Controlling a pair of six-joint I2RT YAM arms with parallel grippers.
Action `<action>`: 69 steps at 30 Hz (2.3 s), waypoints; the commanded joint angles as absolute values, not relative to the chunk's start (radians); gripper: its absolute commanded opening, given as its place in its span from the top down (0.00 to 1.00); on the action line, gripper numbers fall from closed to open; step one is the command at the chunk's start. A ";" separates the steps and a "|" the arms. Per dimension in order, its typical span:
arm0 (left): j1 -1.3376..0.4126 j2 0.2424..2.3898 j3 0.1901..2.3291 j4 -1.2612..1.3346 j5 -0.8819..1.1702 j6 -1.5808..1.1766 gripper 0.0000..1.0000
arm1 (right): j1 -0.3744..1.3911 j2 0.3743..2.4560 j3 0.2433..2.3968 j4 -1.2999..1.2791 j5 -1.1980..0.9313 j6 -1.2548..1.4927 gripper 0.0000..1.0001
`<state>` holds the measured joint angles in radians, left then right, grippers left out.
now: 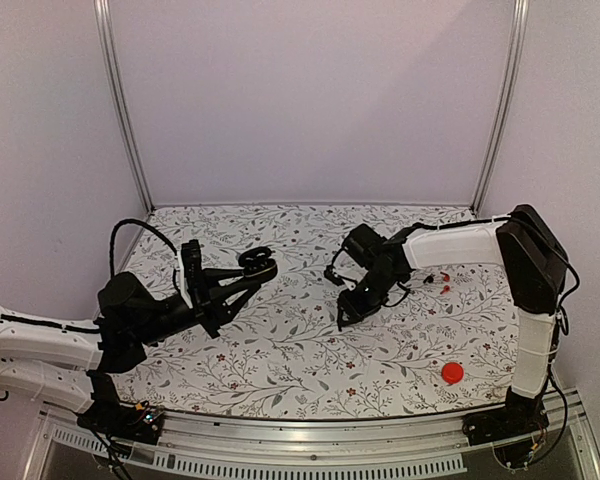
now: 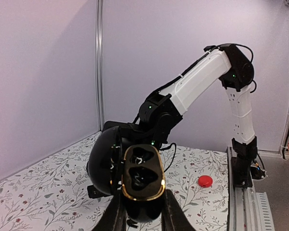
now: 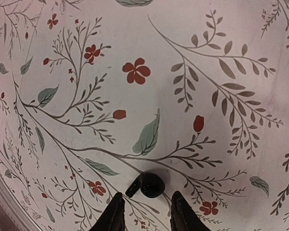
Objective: Insert the wireless bluetooth earbuds into the charging case
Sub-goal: Move the left earbud to the center of the board, then rotate the left earbud at the center of the board.
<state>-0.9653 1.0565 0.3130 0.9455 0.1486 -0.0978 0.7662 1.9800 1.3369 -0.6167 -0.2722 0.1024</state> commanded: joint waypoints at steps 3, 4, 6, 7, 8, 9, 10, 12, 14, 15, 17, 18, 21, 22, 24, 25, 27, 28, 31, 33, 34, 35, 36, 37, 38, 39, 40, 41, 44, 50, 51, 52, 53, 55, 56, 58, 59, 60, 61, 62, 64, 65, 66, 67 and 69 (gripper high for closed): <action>-0.950 1.043 0.300 0.983 0.144 -0.094 0.82 | 0.765 2.038 1.388 -0.639 -0.292 0.073 0.68; -0.949 1.043 0.299 0.983 0.147 -0.094 0.82 | 0.765 2.047 1.399 -0.642 -0.295 0.071 0.68; -0.948 1.041 0.299 0.982 0.147 -0.093 0.83 | 0.765 2.060 1.415 -0.648 -0.308 0.063 0.68; -0.948 1.039 0.299 0.981 0.147 -0.091 0.83 | 0.766 2.066 1.421 -0.650 -0.316 0.057 0.68; -0.948 1.038 0.299 0.980 0.147 -0.091 0.83 | 0.768 2.068 1.427 -0.652 -0.325 0.051 0.68; -0.947 1.035 0.300 0.979 0.146 -0.091 0.83 | 0.772 2.071 1.433 -0.655 -0.330 0.043 0.68; -0.946 1.035 0.301 0.976 0.147 -0.091 0.82 | 0.776 2.072 1.437 -0.660 -0.332 0.037 0.69; -0.944 1.033 0.301 0.975 0.149 -0.089 0.82 | 0.788 2.080 1.448 -0.670 -0.328 0.024 0.70; -0.944 1.037 0.302 0.975 0.150 -0.090 0.82 | 0.801 2.087 1.454 -0.681 -0.335 0.012 0.71; -0.943 1.036 0.304 0.975 0.153 -0.090 0.82 | 0.809 2.088 1.454 -0.685 -0.336 0.011 0.70; -0.942 1.038 0.304 0.975 0.152 -0.091 0.82 | 0.823 2.083 1.455 -0.693 -0.345 -0.013 0.70; -0.943 1.039 0.305 0.975 0.153 -0.092 0.82 | 0.826 2.080 1.456 -0.701 -0.350 -0.028 0.71; -0.943 1.043 0.305 0.977 0.155 -0.092 0.82 | 0.835 2.057 1.448 -0.707 -0.362 -0.054 0.69; -0.942 1.042 0.305 0.977 0.154 -0.092 0.82 | 0.838 2.046 1.443 -0.704 -0.378 -0.062 0.69; -0.942 1.044 0.305 0.977 0.154 -0.091 0.82 | 0.845 2.025 1.439 -0.696 -0.399 -0.081 0.68; -0.942 1.046 0.305 0.979 0.154 -0.092 0.82 | 0.848 2.021 1.440 -0.693 -0.409 -0.090 0.68; -0.941 1.049 0.308 0.982 0.157 -0.092 0.82 | 0.856 2.019 1.448 -0.699 -0.418 -0.100 0.69; -0.941 1.051 0.308 0.982 0.158 -0.093 0.82 | 0.859 2.022 1.451 -0.701 -0.424 -0.103 0.69; -0.940 1.055 0.311 0.984 0.160 -0.091 0.82 | 0.861 2.020 1.444 -0.704 -0.432 -0.108 0.70; -0.940 1.054 0.311 0.983 0.161 -0.091 0.82 | 0.861 2.008 1.431 -0.700 -0.412 -0.106 0.70; -0.940 1.054 0.311 0.983 0.161 -0.090 0.83 | 0.861 1.996 1.423 -0.700 -0.401 -0.104 0.70; -0.939 1.052 0.310 0.983 0.160 -0.089 0.82 | 0.861 1.988 1.414 -0.697 -0.381 -0.103 0.71; -0.940 1.051 0.309 0.983 0.161 -0.091 0.82 | 0.860 1.979 1.405 -0.695 -0.361 -0.101 0.72; -0.940 1.050 0.308 0.983 0.160 -0.092 0.82 | 0.860 1.974 1.396 -0.692 -0.345 -0.096 0.73; -0.939 1.048 0.307 0.984 0.160 -0.093 0.82 | 0.858 1.969 1.388 -0.691 -0.338 -0.095 0.74; -0.940 1.048 0.305 0.984 0.159 -0.093 0.82 | 0.858 1.969 1.382 -0.685 -0.329 -0.097 0.74; -0.939 1.049 0.305 0.984 0.158 -0.094 0.82 | 0.856 1.972 1.379 -0.683 -0.319 -0.097 0.74; -0.940 1.050 0.305 0.985 0.161 -0.095 0.82 | 0.852 1.980 1.385 -0.683 -0.319 -0.090 0.74; -0.938 1.049 0.305 0.985 0.162 -0.095 0.83 | 0.844 2.000 1.404 -0.682 -0.337 -0.071 0.74; -0.937 1.046 0.305 0.983 0.160 -0.093 0.82 | 0.851 2.030 1.451 -0.715 -0.368 -0.041 0.74; -0.936 1.046 0.305 0.982 0.160 -0.093 0.83 | 0.853 2.034 1.457 -0.722 -0.374 -0.041 0.74; -0.937 1.046 0.305 0.983 0.161 -0.092 0.82 | 0.853 2.043 1.460 -0.729 -0.379 -0.041 0.74; -0.937 1.047 0.305 0.983 0.160 -0.092 0.82 | 0.853 2.047 1.462 -0.731 -0.387 -0.041 0.74; -0.936 1.049 0.305 0.985 0.162 -0.093 0.83 | 0.854 2.051 1.456 -0.732 -0.403 -0.038 0.74; -0.935 1.049 0.305 0.985 0.162 -0.093 0.82 | 0.856 2.050 1.450 -0.728 -0.406 -0.037 0.74; -0.936 1.048 0.305 0.986 0.163 -0.092 0.82 | 0.857 2.044 1.430 -0.720 -0.407 -0.037 0.74; -0.934 1.048 0.305 0.986 0.162 -0.092 0.82 | 0.857 2.038 1.421 -0.716 -0.404 -0.034 0.74; -0.935 1.048 0.305 0.984 0.162 -0.092 0.82 | 0.857 2.035 1.411 -0.714 -0.404 -0.031 0.74; -0.934 1.048 0.305 0.984 0.163 -0.093 0.82 | 0.857 2.032 1.401 -0.712 -0.405 -0.029 0.75; -0.933 1.047 0.304 0.983 0.163 -0.092 0.82 | 0.859 2.026 1.393 -0.708 -0.404 -0.027 0.75; -0.933 1.046 0.302 0.983 0.163 -0.093 0.82 | 0.858 2.019 1.378 -0.704 -0.394 -0.028 0.76; -0.933 1.044 0.302 0.982 0.163 -0.093 0.82 | 0.858 2.019 1.374 -0.705 -0.389 -0.028 0.77; -0.933 1.045 0.302 0.983 0.162 -0.094 0.82 | 0.858 2.020 1.371 -0.707 -0.384 -0.027 0.79; -0.933 1.044 0.302 0.983 0.161 -0.093 0.82 | 0.858 2.019 1.368 -0.706 -0.381 -0.028 0.80; -0.934 1.043 0.302 0.984 0.160 -0.094 0.82 | 0.858 2.022 1.365 -0.702 -0.374 -0.029 0.81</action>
